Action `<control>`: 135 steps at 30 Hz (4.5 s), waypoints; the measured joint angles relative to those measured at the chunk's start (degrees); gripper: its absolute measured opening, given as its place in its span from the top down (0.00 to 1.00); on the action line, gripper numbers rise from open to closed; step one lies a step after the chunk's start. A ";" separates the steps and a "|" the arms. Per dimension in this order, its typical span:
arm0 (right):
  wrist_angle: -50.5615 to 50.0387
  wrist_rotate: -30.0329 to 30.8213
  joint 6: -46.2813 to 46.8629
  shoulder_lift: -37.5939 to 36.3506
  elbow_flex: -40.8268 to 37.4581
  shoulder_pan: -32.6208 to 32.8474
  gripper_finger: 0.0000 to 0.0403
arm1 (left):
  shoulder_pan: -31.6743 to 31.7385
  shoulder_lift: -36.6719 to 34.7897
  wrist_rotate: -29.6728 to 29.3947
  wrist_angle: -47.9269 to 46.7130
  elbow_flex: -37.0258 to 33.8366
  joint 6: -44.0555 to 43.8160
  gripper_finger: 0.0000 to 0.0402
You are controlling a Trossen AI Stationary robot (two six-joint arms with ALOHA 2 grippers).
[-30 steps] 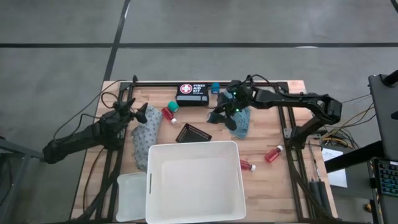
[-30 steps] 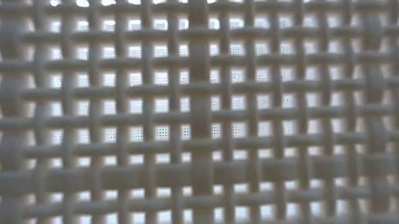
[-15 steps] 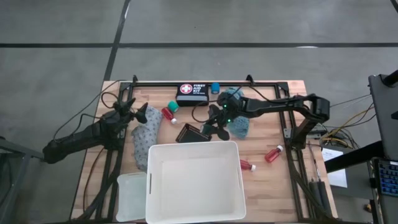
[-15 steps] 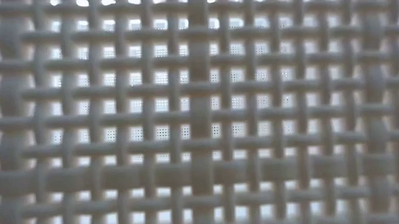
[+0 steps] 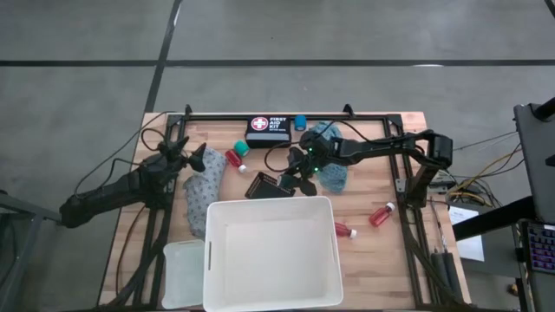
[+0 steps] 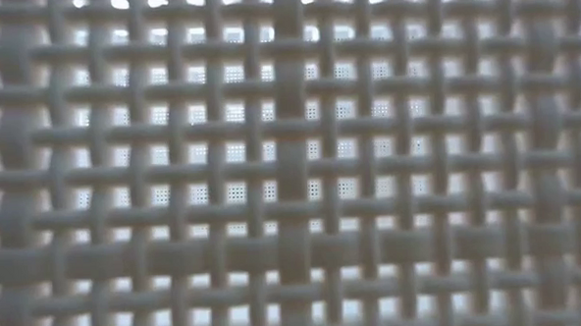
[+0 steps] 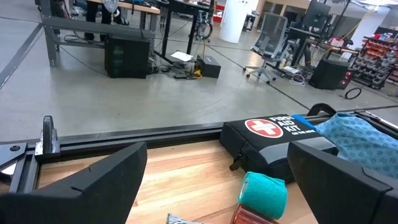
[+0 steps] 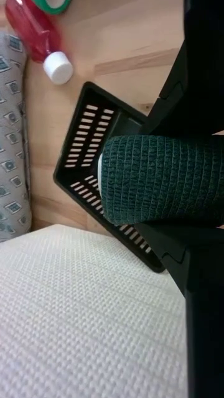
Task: Pick & Place Medicine items
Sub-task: Put the black bandage into the black bin
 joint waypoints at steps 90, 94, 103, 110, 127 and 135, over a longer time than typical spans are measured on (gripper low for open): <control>22.64 5.90 3.11 19.70 5.40 5.38 0.58 | -0.01 0.01 0.01 0.00 0.01 0.00 0.02; 21.83 5.92 2.94 20.90 8.50 5.79 0.58 | -0.01 -0.02 -0.02 0.01 0.02 0.00 0.02; 19.06 5.86 2.87 20.98 9.16 6.19 0.58 | -0.01 0.00 -0.01 0.00 0.00 0.01 0.02; 18.95 4.95 2.56 20.68 6.79 6.21 0.57 | -0.01 0.00 0.00 0.00 0.01 0.00 0.02; 17.27 2.51 4.64 17.33 4.59 6.24 0.29 | -0.01 0.43 0.02 0.00 0.02 0.01 0.02; 17.58 2.64 4.03 16.60 4.59 6.45 0.24 | 0.01 0.39 0.00 0.00 0.00 0.01 0.02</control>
